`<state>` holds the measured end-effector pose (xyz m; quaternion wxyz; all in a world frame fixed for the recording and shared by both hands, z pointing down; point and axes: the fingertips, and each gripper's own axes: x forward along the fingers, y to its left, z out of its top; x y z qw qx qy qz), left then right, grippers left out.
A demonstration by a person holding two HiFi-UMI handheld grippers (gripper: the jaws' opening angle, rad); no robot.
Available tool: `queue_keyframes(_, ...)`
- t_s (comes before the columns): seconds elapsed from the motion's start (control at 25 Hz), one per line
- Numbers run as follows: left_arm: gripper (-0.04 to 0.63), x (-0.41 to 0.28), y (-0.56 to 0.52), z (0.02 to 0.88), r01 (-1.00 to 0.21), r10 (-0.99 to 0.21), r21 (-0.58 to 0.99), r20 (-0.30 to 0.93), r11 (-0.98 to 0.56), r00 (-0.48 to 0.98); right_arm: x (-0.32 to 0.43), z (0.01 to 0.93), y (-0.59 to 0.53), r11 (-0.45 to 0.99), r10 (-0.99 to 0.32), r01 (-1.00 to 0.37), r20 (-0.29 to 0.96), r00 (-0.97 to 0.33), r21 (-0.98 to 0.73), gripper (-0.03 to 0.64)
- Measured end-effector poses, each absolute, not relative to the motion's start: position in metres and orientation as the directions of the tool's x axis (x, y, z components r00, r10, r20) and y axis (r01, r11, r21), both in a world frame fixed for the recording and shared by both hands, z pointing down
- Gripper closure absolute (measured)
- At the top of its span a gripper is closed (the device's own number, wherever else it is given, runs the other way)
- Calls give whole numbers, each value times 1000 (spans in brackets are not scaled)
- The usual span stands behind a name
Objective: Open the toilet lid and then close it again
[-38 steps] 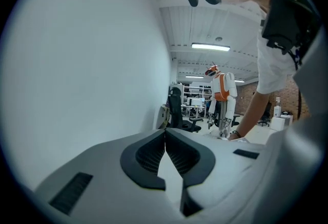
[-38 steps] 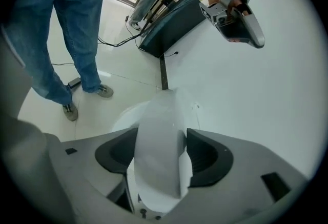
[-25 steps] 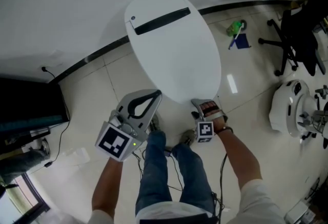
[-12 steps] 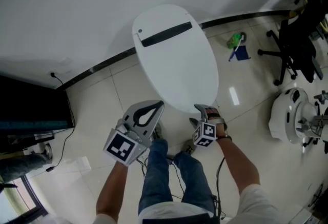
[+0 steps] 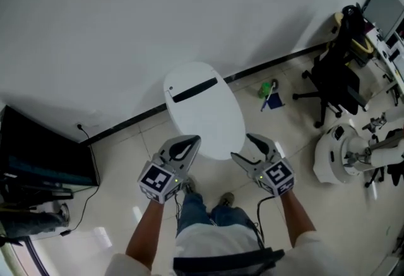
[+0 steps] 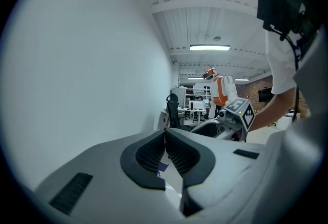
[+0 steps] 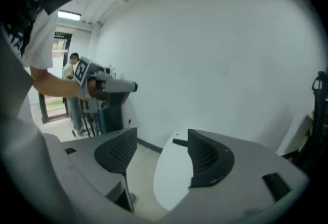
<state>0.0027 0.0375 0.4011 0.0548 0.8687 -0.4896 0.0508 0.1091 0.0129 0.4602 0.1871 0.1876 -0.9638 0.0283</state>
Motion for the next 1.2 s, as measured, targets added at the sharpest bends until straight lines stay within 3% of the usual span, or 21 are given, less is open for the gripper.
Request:
queue_keyframes(0.12,592,11,38,376,-847,-840,8,124,-531,528,117,403,13,917,-380,-398,230,-896,-35,311)
queue_keyframes(0.24,592,19,43,369,-839,-833,-6,122,-544,539,122,384,15,914,-382,-400,181,-906,-72,311)
queue_keyframes(0.56,592,42,51,365,-821,-815,-2,118,-571,567,133,386,21,913,-393,-408,212,-895,-29,311)
queue_keyframes(0.76,592,49,47,377,-821,-804,39,179,-569,566,141,386,16,913,-392,-406,205,-897,-31,311)
queue_keyframes(1.2,592,68,29,379,-855,-843,35,149,-517,516,185,391,7,918,-387,-396,211,-898,-2,311)
